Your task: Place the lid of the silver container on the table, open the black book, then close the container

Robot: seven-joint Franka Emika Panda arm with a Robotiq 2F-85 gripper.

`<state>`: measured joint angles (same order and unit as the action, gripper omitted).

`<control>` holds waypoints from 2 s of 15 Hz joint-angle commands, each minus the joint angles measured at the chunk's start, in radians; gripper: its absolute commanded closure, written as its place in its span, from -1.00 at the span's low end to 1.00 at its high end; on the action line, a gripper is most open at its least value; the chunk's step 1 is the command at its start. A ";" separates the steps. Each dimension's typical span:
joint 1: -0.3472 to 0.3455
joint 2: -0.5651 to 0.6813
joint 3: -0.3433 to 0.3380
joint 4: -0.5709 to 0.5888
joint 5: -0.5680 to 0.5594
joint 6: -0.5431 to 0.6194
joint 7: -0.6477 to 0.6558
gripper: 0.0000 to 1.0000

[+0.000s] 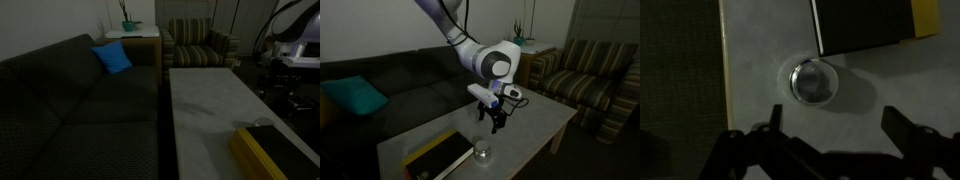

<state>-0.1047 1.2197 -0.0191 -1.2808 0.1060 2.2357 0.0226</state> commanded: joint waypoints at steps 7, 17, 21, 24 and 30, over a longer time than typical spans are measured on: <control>-0.024 0.248 0.007 0.347 -0.007 -0.290 -0.017 -1.00; 0.001 0.280 0.001 0.382 -0.022 -0.315 0.011 -1.00; 0.039 0.280 -0.020 0.356 -0.046 -0.293 0.085 -1.00; 0.063 0.280 -0.046 0.327 -0.067 -0.256 0.154 -1.00; 0.058 0.281 -0.035 0.304 -0.068 -0.196 0.143 -1.00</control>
<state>-0.0446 1.5004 -0.0572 -0.9806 0.0417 2.0428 0.1648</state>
